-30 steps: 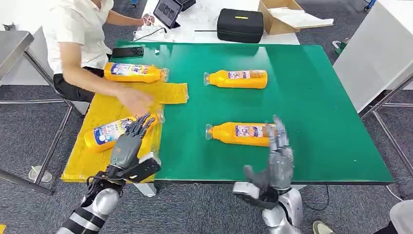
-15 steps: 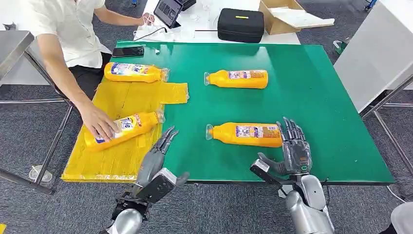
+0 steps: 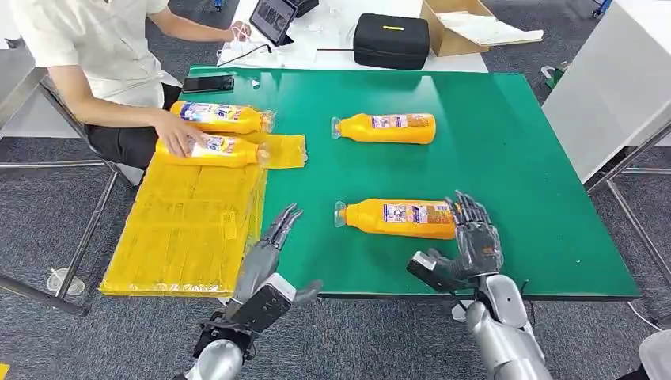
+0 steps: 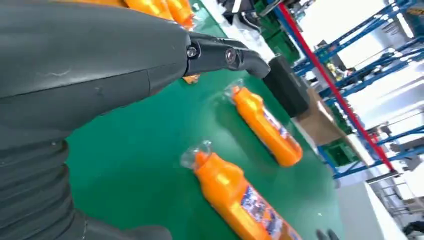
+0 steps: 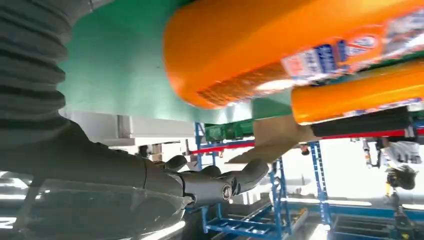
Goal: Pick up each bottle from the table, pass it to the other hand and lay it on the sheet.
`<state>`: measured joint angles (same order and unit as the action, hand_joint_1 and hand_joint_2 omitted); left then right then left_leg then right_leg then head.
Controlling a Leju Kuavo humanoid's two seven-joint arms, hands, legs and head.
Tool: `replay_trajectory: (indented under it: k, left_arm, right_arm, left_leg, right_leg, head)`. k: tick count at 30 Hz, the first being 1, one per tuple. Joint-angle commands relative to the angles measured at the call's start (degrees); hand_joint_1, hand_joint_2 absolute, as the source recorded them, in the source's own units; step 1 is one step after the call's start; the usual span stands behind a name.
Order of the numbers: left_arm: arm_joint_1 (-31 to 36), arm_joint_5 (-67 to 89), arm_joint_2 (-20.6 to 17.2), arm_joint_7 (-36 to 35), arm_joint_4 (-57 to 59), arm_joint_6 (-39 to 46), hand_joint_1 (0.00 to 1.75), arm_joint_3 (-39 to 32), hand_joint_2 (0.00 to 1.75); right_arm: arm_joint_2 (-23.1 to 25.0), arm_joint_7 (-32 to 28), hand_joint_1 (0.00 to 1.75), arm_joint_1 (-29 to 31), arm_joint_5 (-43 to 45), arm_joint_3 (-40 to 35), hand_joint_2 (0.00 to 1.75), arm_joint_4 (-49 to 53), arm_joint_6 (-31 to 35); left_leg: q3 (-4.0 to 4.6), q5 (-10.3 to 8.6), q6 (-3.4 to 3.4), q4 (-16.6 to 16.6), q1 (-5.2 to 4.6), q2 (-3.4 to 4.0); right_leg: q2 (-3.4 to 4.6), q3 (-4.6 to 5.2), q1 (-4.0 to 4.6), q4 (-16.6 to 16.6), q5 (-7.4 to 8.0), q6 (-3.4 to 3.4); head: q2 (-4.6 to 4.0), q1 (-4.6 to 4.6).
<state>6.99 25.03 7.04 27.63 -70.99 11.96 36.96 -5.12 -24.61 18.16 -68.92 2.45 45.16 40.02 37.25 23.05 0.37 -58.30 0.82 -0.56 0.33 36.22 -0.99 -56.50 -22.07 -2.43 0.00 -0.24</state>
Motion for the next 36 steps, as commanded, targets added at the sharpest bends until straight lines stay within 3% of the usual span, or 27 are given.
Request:
replay_trajectory:
  k: [1, 4, 5, 14, 18, 20, 22, 25, 26, 27, 36]
  left_arm:
    - [6.5, -1.6, 0.1, 0.7, 5.7, 0.2, 0.0, 2.8, 1.75]
    - [6.8, -1.9, 0.2, 0.7, 5.9, -0.1, 0.0, 3.3, 1.75]
    - [6.8, -2.0, 0.2, 0.7, 6.0, -0.2, 0.0, 3.4, 1.75]
    - [7.3, -4.3, 0.5, 0.8, 6.9, -0.1, 0.0, 3.6, 1.75]
    - [7.0, -4.3, 0.3, 0.8, 6.7, -0.2, 0.0, 3.7, 1.75]
    - [6.9, -4.0, 0.2, 0.2, 6.7, 0.2, 0.0, 3.8, 1.75]
    - [6.6, -3.7, 0.5, -0.5, 7.0, 0.6, 0.0, 3.7, 1.75]
    - [6.9, -3.1, 1.3, -0.8, 7.7, 0.9, 0.0, 3.5, 1.75]
    - [7.1, -3.0, 1.4, -0.9, 7.9, 1.0, 0.0, 3.4, 1.75]
    - [7.2, -3.0, 1.6, -0.9, 8.0, 1.0, 0.0, 3.4, 1.75]
    - [7.7, -3.0, 1.9, -0.8, 8.1, 0.4, 0.0, 2.9, 1.75]
  right_arm:
    - [1.9, 1.4, 0.0, 11.5, 0.3, -8.0, 1.75, -16.4, -0.1]
    - [1.5, 2.3, 0.0, 12.2, -1.0, -9.6, 1.75, -17.5, 0.0]
    - [1.6, 2.4, 0.0, 12.4, -1.2, -9.9, 1.75, -17.9, -0.2]
    - [2.3, 9.3, 0.0, 15.9, -3.3, -14.0, 1.75, -23.6, -8.3]
    - [2.2, 9.8, 0.0, 15.7, -3.3, -14.2, 1.75, -22.9, -8.8]
    - [2.0, 14.2, 0.0, 16.1, -3.9, -14.6, 1.75, -23.4, -11.7]
    - [2.1, 24.1, 0.0, 16.9, -6.0, -15.3, 1.75, -23.8, -15.6]
    - [2.3, 28.0, 0.0, 17.9, -6.6, -15.6, 1.75, -23.8, -20.3]
    - [2.2, 28.5, 0.3, 18.3, -6.6, -15.7, 1.75, -23.9, -21.3]
    - [2.0, 28.7, 1.73, 18.5, -6.7, -15.8, 1.75, -23.9, -21.7]
    - [1.3, 27.3, 1.75, 20.0, -4.7, -15.4, 1.75, -24.6, -29.1]
  left_leg:
    - [-0.14, 0.02, 0.01, 0.0, 0.02, 0.2]
    - [-0.46, 0.1, 0.01, 0.0, 0.04, 0.29]
    - [-0.17, -0.03, 0.01, 0.0, 0.01, 0.08]
    - [-0.24, 0.02, 0.02, 0.0, 0.01, 0.11]
    - [-0.3, 0.05, 0.01, 0.0, 0.01, 0.14]
    - [-0.38, 0.07, 0.02, 0.0, 0.03, 0.16]
    - [-0.38, 0.06, 0.03, 0.0, 0.01, 0.14]
    - [-0.31, 0.02, 0.03, 0.0, 0.01, 0.16]
    - [-0.39, 0.04, 0.03, 0.0, 0.02, 0.14]
    - [-0.36, -0.03, 0.03, 0.0, 0.02, 0.04]
    - [-0.48, -0.06, 0.09, 0.0, 0.0, -0.02]
  right_leg:
    - [0.14, -0.08, 0.04, 0.0, 0.03, 0.08]
    - [0.17, -0.37, 0.09, 0.0, -0.06, 0.18]
    - [0.03, -0.12, 0.03, 0.0, -0.01, 0.07]
    - [0.04, -0.2, 0.03, 0.0, -0.04, 0.11]
    - [0.08, -0.24, 0.04, 0.0, -0.07, 0.13]
    - [0.07, -0.33, 0.07, 0.0, -0.07, 0.15]
    - [0.03, -0.31, 0.05, 0.0, -0.08, 0.13]
    - [0.06, -0.22, 0.03, 0.0, -0.03, 0.1]
    - [0.03, -0.31, 0.05, 0.0, -0.05, 0.12]
    - [-0.07, -0.29, 0.04, 0.0, -0.03, 0.08]
    - [-0.12, -0.45, 0.04, 0.0, -0.02, 0.08]
  head:
    - [0.02, -0.02]
    - [0.0, 0.0]
    - [0.0, -0.02]
    - [0.0, 0.0]
    - [0.0, 0.0]
    - [0.0, 0.0]
    - [0.0, 0.0]
    - [0.0, -0.02]
    - [0.0, -0.02]
    - [0.0, 0.0]
    - [0.0, -0.02]
